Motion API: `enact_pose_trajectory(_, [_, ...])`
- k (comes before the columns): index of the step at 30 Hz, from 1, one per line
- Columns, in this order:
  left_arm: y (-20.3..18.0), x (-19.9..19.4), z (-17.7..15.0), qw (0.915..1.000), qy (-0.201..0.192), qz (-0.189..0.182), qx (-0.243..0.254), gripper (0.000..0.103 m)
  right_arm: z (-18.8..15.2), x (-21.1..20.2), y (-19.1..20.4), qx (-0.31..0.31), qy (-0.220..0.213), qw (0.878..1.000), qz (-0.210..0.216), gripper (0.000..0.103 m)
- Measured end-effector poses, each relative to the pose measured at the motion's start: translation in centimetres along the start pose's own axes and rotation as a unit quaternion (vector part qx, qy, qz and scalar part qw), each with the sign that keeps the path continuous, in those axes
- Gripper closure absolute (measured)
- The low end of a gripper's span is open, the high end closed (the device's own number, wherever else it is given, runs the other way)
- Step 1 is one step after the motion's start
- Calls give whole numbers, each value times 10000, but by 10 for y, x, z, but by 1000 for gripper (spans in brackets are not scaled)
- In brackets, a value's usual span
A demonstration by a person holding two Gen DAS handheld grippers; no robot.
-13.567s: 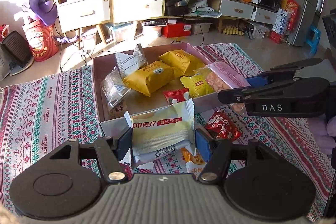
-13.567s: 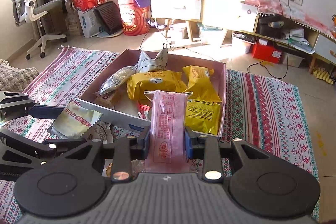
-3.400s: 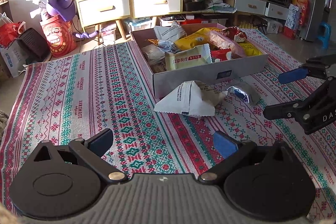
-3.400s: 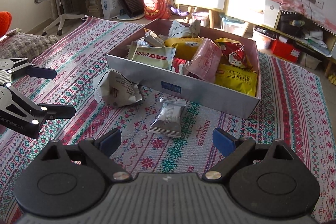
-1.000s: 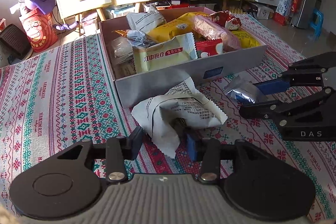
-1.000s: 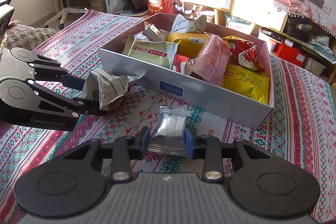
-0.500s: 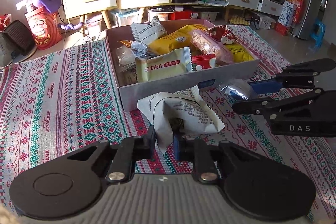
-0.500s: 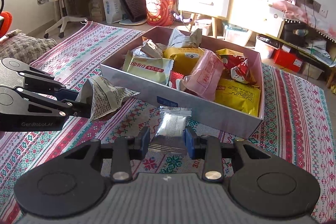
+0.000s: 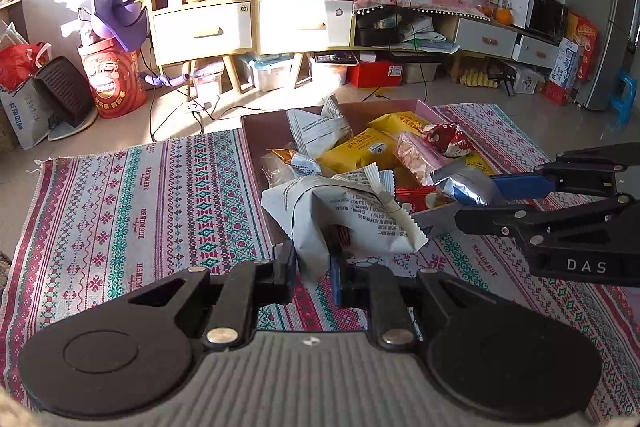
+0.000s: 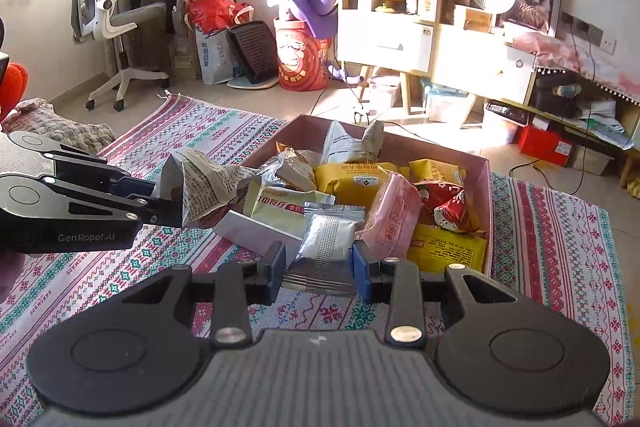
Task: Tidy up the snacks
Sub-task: 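Lift both held packets and carry them over the box, then open both grippers to drop the packets into the box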
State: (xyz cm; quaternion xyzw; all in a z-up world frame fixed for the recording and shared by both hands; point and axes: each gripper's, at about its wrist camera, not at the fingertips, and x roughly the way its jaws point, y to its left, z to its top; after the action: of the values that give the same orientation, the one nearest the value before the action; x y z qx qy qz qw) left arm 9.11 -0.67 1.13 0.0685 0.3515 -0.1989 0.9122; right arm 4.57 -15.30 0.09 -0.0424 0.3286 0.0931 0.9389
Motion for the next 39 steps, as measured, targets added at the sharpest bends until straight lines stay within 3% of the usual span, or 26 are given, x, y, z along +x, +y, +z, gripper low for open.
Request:
enact_pose_trajectory(10, [12,41,44,9990,21,348,-275,81,17,28,-11,376,-104,9992,-88,71])
enact_pose_trajectory(15, [24,67,56,9979,142,339,-534,81,17,37,-12,422,-78,9991,-54,70])
enact_pose_trajectory(23, [20,94,68,9981,240,309,-477,81,17,47,-16,538,6,9985,-73,69])
enact_pose_trajectory(28, [22,100,65,9979,379,138,-503,73,16,44,-19,644,-18,9979,-50,62])
enact_pose_trajectory(31, [21,95,64,9983,317,186,-445,63,18,40,-18,698,-78,9975,-56,53])
enact_pose_trajectory(33, [22,90,64,9983,245,224,-478,49,19,39,-18,724,-91,9973,-80,49])
enact_pose_trajectory(39, [20,76,62,9988,173,201,-400,35,18,33,-21,708,-53,9974,-127,45])
